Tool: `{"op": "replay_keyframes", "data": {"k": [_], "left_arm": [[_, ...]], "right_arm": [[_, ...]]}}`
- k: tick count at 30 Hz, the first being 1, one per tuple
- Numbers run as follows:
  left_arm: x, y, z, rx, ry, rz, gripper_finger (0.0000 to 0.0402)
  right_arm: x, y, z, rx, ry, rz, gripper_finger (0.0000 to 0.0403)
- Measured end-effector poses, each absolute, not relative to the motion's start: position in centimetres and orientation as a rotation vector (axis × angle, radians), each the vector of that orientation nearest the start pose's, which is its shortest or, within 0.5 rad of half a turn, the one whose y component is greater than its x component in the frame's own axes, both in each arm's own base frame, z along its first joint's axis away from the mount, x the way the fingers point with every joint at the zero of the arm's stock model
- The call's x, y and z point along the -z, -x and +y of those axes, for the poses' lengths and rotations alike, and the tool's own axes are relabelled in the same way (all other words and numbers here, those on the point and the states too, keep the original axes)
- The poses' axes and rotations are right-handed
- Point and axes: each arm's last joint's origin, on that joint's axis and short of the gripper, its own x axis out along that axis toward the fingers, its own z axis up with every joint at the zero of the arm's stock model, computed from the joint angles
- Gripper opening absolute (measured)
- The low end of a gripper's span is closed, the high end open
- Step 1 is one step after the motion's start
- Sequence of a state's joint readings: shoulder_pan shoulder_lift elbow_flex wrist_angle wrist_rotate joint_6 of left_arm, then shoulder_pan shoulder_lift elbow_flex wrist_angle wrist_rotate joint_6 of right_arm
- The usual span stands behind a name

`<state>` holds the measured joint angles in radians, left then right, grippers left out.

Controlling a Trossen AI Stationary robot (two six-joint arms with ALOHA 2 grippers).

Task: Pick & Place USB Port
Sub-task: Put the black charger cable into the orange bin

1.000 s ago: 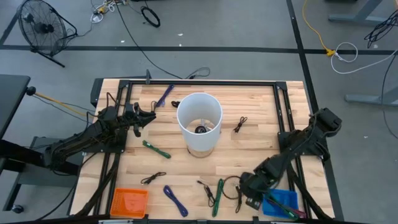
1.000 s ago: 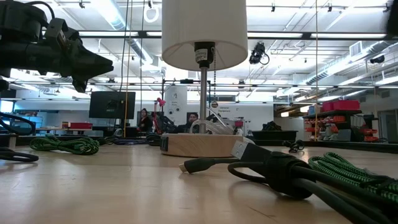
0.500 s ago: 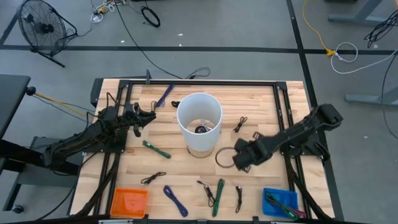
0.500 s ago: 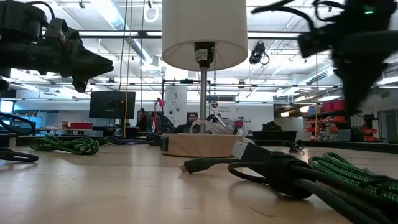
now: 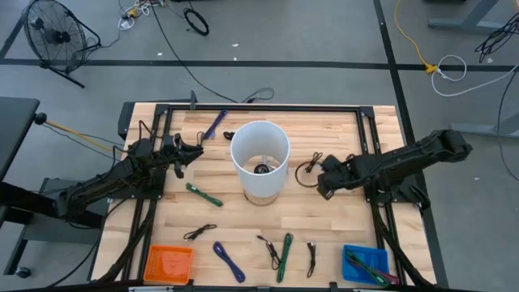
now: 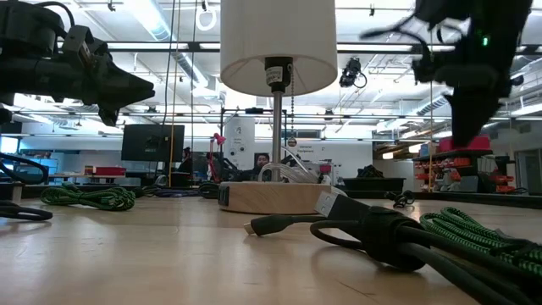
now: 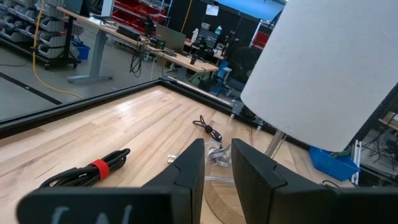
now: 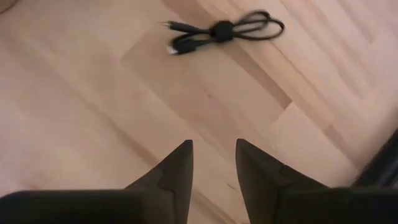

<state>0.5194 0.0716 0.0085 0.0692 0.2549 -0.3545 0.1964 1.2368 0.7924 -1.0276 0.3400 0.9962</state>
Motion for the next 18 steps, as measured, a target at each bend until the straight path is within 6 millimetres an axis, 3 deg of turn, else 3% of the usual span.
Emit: {"op": "replay_keyframes", "data": {"k": [8, 12, 18], "left_arm": [[-16.7, -9.1, 4.4, -0.265, 0.35, -0.053, 0.0083], [-16.7, -9.1, 4.4, -0.267, 0.349, -0.053, 0.0083], [-16.7, -9.1, 4.4, -0.267, 0.348, -0.053, 0.0083]], "right_arm": [[-16.9, -18.4, -0.3, 0.817, -0.688, 1.118, 0.0121], [-16.9, -18.4, -1.7, 0.923, -0.799, 1.055, 0.0121], [-17.2, -19.4, -2.9, 0.933, -0.953, 0.913, 0.0121]]}}
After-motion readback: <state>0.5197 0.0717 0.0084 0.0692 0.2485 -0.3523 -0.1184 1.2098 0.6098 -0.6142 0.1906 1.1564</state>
